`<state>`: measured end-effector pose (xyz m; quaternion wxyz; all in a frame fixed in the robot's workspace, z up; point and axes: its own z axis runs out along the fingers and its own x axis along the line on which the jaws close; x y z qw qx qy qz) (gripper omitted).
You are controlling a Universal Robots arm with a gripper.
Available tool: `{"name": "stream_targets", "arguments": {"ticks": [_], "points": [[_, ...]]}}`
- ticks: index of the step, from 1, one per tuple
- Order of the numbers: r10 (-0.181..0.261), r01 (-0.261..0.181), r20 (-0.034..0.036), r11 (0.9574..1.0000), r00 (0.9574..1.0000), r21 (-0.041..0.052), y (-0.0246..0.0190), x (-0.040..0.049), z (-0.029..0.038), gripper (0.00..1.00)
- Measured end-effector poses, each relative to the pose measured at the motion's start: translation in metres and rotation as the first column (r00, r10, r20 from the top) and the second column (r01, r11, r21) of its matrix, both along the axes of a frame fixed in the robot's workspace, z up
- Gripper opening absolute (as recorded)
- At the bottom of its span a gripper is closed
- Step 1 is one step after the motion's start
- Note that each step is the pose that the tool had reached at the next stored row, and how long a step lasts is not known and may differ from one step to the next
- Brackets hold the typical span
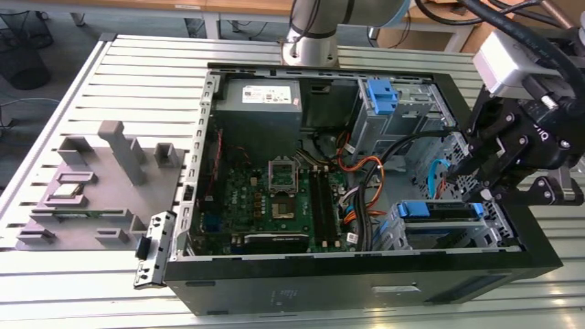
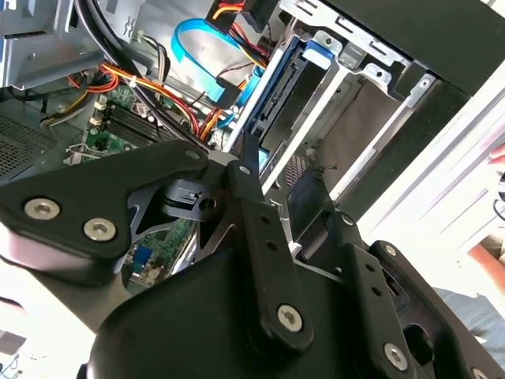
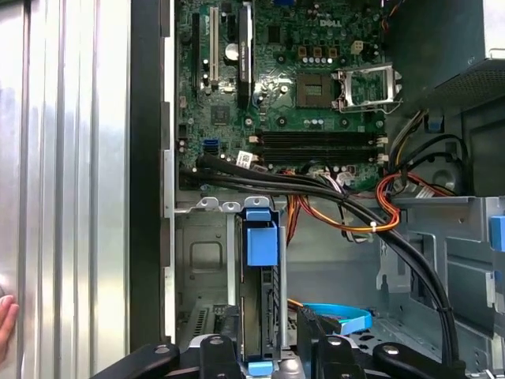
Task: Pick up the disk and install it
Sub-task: 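Insert the disk into the insertion slot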
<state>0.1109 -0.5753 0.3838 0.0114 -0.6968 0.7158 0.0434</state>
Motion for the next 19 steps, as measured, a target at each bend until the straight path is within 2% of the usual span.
{"name": "stream_targets", "arguments": {"ticks": [4, 14, 16, 19], "points": [[0.004, -0.004, 0.0073, 1.0, 1.0, 0.0, 0.0, -0.0038, -0.0046, 0.42], [0.014, -0.014, 0.0362, 0.9999, 0.9992, -0.0002, 0.0, -0.0114, -0.0141, 0.42], [0.015, -0.015, 0.0393, 0.9999, 0.9991, -0.0003, 0.0, -0.0116, -0.0162, 0.42], [0.015, -0.015, 0.04, 0.9999, 0.9991, -0.0005, 0.0, -0.0117, -0.0172, 0.42]]}}
